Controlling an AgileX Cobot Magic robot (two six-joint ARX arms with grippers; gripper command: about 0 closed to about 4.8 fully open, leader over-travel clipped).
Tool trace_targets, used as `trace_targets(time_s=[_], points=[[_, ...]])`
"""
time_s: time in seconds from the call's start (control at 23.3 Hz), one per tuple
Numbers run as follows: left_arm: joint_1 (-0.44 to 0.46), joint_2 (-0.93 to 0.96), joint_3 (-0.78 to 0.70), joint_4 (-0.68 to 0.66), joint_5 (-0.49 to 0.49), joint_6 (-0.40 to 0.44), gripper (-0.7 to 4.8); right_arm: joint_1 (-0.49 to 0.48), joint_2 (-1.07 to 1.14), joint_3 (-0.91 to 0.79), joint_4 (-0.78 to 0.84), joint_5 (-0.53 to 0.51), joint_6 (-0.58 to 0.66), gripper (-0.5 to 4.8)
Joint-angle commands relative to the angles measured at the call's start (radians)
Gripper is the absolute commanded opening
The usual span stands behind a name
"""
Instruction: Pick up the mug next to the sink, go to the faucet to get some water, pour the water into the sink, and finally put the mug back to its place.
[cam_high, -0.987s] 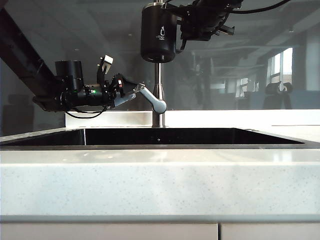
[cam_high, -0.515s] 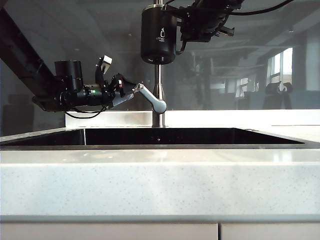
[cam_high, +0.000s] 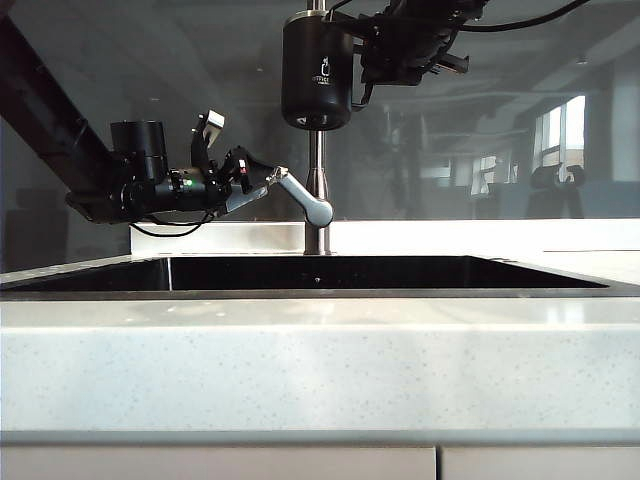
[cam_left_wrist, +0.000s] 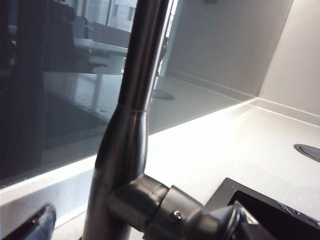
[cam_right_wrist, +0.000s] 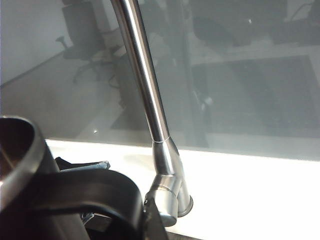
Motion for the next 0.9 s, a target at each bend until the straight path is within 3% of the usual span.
trace_targets(time_s=[0.04,0.47,0.64,0.73,0.9], points=[[0.003,-0.007,0.003,0.007,-0.072,0.022,4.79,0.002,-0.014,0.012,0.064,-0.002,0.012,-0.04],[0.018,-0.007,0.003,-0.025,-0.237,0.049,4.79,0.002,-0.014,0.012,0.067,-0.002,0.012,-0.04],[0.024,-0.007,0.003,-0.024,-0.235,0.042,4.79,0.002,-0.014,0.012,0.071,-0.002,0.012,-0.04],[0.032,-0.007,0.003,-0.016,-0.191,-0.008,4.79,0.002,-0.014,0.012,0.071,-0.002,0.012,-0.04],[0.044,-0.007,0.003,0.077,0.054,-0.138,4.79,0.002,-0.017,0.012,0.048,-0.002,-0.098,-0.04]])
